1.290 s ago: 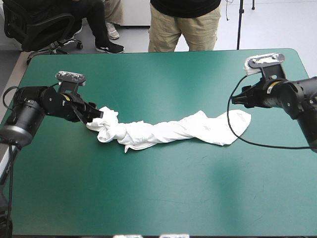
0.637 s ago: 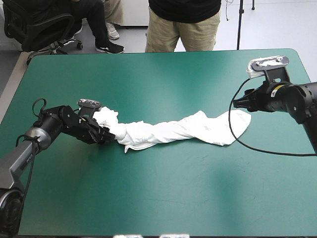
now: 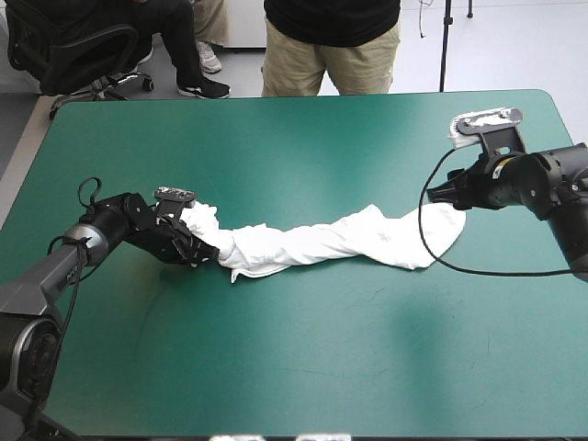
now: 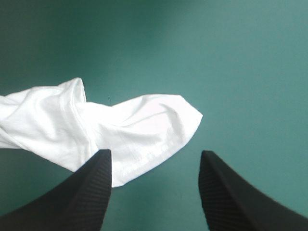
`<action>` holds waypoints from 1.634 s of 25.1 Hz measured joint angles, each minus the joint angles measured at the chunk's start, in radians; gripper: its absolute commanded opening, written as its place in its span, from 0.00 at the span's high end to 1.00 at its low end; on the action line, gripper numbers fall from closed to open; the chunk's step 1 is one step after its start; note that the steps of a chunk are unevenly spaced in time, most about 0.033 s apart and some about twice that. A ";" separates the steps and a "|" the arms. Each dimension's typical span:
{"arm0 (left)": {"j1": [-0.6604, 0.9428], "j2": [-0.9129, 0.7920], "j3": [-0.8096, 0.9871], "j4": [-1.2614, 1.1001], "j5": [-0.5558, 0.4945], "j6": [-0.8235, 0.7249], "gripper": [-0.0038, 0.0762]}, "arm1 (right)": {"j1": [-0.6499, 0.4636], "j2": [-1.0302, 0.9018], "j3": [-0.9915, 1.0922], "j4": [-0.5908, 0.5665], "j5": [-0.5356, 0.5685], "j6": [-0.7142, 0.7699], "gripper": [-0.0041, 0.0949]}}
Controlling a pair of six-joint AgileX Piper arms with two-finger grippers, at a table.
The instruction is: Fold the cloth
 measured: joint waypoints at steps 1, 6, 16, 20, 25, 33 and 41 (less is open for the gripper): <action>0.000 0.000 0.000 0.000 0.000 0.000 0.96 | -0.001 0.011 0.008 0.000 0.004 -0.003 0.44; 0.000 0.001 0.000 -0.002 0.002 0.000 0.96 | -0.115 0.201 0.159 0.096 -0.078 -0.025 0.44; 0.000 0.001 -0.001 -0.003 0.005 0.000 0.96 | -0.199 0.441 0.181 0.310 -0.182 -0.191 0.85; 0.000 0.001 -0.001 -0.003 0.001 0.000 0.96 | -0.199 0.447 0.181 0.309 -0.196 -0.216 0.97; 0.000 -0.014 0.001 -0.002 0.000 0.007 0.96 | -0.199 0.444 0.181 0.328 -0.205 -0.245 0.98; -0.001 -0.173 -0.057 0.066 0.131 0.010 0.96 | -0.199 0.248 0.188 0.385 -0.173 -0.276 0.98; -0.003 -0.353 -0.320 0.109 0.279 -0.006 0.96 | -0.199 -0.049 0.068 0.420 -0.096 -0.298 0.98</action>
